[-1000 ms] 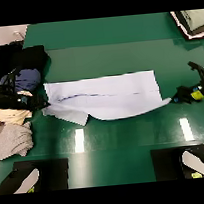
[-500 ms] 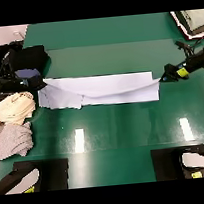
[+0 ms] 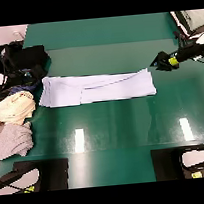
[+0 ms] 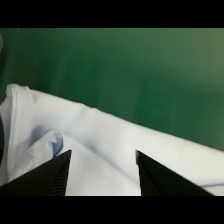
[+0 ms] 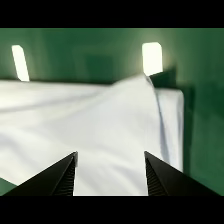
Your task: Fold the shirts.
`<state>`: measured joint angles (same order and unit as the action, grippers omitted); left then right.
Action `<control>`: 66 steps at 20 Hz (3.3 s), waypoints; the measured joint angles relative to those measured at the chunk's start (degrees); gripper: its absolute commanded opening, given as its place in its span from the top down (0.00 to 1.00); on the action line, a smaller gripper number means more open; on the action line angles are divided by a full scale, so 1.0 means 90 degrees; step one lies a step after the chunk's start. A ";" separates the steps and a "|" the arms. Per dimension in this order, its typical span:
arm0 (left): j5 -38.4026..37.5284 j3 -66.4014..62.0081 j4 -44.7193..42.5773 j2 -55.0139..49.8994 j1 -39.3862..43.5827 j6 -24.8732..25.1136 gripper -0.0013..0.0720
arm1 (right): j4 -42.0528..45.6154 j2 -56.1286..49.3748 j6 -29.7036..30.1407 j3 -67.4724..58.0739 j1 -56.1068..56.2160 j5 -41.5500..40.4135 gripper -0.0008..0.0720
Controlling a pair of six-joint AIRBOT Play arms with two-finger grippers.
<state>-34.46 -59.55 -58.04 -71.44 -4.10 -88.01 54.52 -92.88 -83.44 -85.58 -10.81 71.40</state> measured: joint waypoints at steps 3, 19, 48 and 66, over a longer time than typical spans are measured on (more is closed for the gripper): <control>-0.0066 -0.0270 0.0007 -0.0049 0.0000 -0.0046 0.30 | -0.0311 -0.0061 0.0131 -0.0012 -0.0158 0.0015 0.32; -0.2557 -0.0602 0.0017 -0.0073 0.0005 0.0775 0.95 | -0.0801 -0.0459 0.1200 0.1702 -0.0486 0.0226 0.47; -0.2749 -0.4753 0.0959 -0.4765 0.3767 0.0571 0.95 | -0.1389 0.0396 0.0559 -0.2841 0.1921 0.2042 0.97; -0.5192 -0.6482 -0.1120 -0.3621 0.2103 0.0916 0.95 | -0.1440 -0.0653 0.0877 -0.2980 0.3825 0.0884 0.97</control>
<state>-81.19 -117.89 -68.12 -104.03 14.83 -79.77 41.56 -98.76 -75.55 -112.40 23.62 79.35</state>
